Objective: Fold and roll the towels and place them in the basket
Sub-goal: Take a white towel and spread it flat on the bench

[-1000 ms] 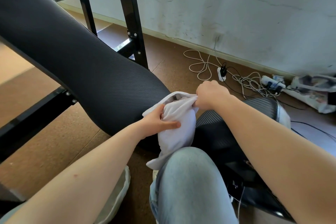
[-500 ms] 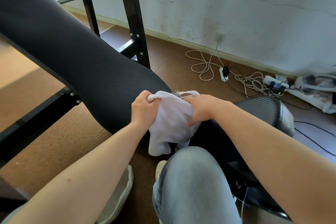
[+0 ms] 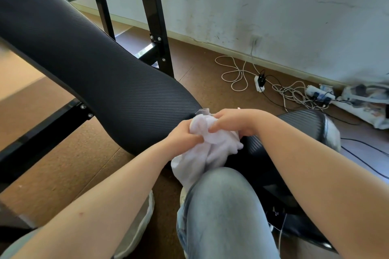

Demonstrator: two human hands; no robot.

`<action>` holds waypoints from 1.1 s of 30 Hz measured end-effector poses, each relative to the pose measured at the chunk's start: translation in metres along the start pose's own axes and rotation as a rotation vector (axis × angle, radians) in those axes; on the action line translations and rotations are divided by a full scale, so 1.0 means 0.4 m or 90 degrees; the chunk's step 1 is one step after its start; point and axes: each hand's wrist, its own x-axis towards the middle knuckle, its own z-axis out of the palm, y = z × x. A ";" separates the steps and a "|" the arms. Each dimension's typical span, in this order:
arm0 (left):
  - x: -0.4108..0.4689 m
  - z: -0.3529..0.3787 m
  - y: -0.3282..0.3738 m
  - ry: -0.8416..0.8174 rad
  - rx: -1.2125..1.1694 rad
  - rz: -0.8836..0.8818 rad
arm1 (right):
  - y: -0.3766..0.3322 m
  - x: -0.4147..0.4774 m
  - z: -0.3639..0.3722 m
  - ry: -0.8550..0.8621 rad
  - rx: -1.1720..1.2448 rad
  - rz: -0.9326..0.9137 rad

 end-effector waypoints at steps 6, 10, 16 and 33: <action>0.005 0.006 -0.050 0.096 0.076 0.034 | -0.040 0.028 -0.019 0.230 -0.104 -0.005; 0.003 -0.034 -0.019 0.240 -0.222 -0.091 | 0.009 0.041 0.004 0.145 -0.518 -0.014; -0.028 -0.077 0.032 0.109 -0.786 -0.119 | 0.025 0.056 0.023 0.137 -0.493 0.051; 0.006 -0.016 -0.031 0.166 -0.559 -0.225 | 0.032 0.067 0.042 0.081 -0.458 -0.087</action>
